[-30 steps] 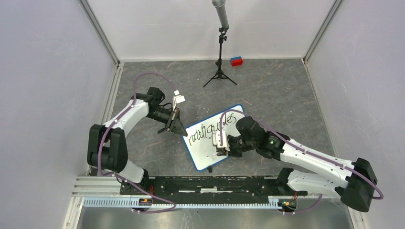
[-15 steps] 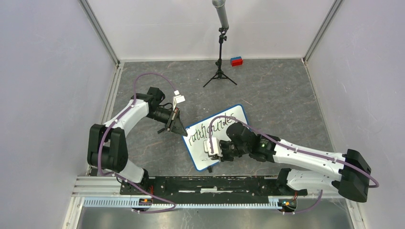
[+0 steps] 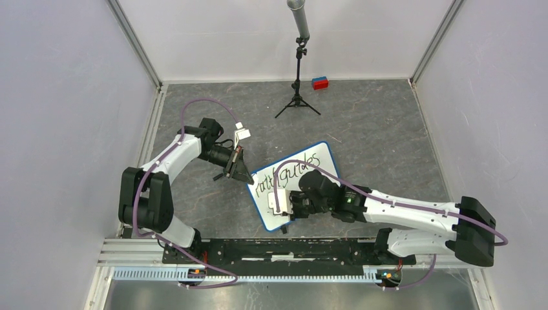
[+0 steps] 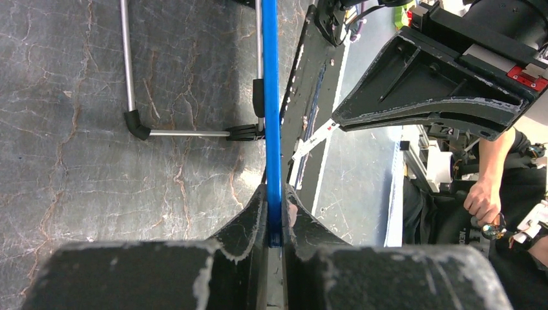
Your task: Write a sentence on the whiteboard
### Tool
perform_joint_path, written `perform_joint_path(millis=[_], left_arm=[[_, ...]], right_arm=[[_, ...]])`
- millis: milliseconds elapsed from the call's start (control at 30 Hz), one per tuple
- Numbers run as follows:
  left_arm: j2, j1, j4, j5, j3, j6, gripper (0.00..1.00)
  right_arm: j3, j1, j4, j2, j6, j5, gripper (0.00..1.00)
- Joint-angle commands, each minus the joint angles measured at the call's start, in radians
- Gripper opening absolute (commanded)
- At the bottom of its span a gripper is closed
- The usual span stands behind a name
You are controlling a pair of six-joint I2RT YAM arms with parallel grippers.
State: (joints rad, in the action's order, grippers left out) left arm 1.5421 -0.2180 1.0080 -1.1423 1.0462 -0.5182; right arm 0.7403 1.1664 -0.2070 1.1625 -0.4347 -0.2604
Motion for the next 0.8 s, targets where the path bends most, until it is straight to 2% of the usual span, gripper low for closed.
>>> perform_joint_path(millis=[0,767], left_arm=[[0.015,-0.006,-0.013,0.015,0.014,-0.034,0.03],[0.017,-0.006,-0.013,0.014,0.014,-0.035,0.03]], right_arm=[[0.051,0.015,0.056,0.016,-0.008,0.032,0.00],[0.057,0.019,0.064,0.059,-0.042,0.095,0.00]])
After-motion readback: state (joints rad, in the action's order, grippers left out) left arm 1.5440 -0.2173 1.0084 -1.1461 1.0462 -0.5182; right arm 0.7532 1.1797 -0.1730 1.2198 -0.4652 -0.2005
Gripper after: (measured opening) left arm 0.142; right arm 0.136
